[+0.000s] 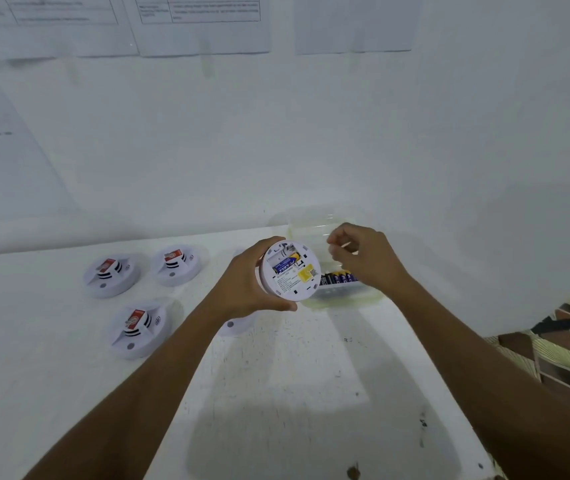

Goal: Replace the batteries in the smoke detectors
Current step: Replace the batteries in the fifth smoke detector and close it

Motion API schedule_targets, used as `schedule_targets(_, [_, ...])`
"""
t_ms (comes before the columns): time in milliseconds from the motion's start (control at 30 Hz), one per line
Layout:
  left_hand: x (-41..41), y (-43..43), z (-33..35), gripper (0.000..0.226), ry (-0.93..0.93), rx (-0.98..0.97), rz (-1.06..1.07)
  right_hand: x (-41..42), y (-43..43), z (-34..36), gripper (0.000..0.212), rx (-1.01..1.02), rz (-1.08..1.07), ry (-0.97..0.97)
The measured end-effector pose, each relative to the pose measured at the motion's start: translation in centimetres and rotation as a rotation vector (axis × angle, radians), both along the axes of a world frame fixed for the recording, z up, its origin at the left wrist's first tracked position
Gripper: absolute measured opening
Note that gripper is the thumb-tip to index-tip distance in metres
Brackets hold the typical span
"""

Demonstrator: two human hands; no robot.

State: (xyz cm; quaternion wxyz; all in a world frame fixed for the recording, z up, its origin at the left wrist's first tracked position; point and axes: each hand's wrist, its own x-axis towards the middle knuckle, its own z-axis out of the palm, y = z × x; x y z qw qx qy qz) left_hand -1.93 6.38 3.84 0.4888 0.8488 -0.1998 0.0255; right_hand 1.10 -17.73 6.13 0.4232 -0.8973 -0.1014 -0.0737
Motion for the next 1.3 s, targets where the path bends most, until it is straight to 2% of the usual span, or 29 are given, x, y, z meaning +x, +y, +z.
schedule_targets(67, [0.0,-0.2,-0.2,0.095,-0.005,0.004,0.007,-1.7,2.1,0.9,0.009,0.078,0.040,-0.036])
schedule_targets(133, [0.0,-0.2,-0.3,0.095,-0.011,0.008,0.014,-2.9,4.0,0.8,0.009,0.071,0.041,-0.052])
schedule_targets(233, [-0.1,0.0,-0.4,0.096,-0.032,0.046,0.025,-3.6,5.9,-0.1,0.008,0.055,-0.048,-0.062])
schedule_targets(467, [-0.1,0.4,-0.9,0.098,-0.049,0.080,0.066,-3.5,7.9,-0.2,0.001,0.109,-0.162,0.023])
schedule_targets(733, [0.3,1.2,-1.6,0.090,-0.039,0.135,0.084,-4.0,8.4,-0.2,0.006,0.261,-0.186,0.067])
schedule_targets(867, [1.1,0.5,-1.5,0.083,0.036,0.169,0.090,-4.1,8.6,0.2,0.011,0.206,-0.216,-0.075])
schedule_targets(967, [1.0,-0.1,-0.7,0.088,-0.040,0.161,0.059,-4.0,8.2,0.4,0.011,0.193,-0.177,-0.198])
schedule_targets(1067, [1.0,-0.3,-0.6,0.092,-0.061,0.097,0.034,-3.5,6.7,1.1,0.012,0.266,-0.106,-0.195])
schedule_targets(1167, [1.1,0.2,-0.6,0.095,-0.073,0.051,0.034,-1.7,3.2,1.7,0.012,0.365,-0.143,-0.141])
schedule_targets(1233, [1.2,0.4,-0.4,0.094,-0.072,0.051,0.030,-0.3,0.4,1.4,0.009,0.279,-0.161,-0.067])
schedule_targets(1300, [1.4,0.2,-0.1,0.095,-0.066,0.061,0.028,1.2,-1.6,0.5,0.009,-0.004,-0.114,0.019])
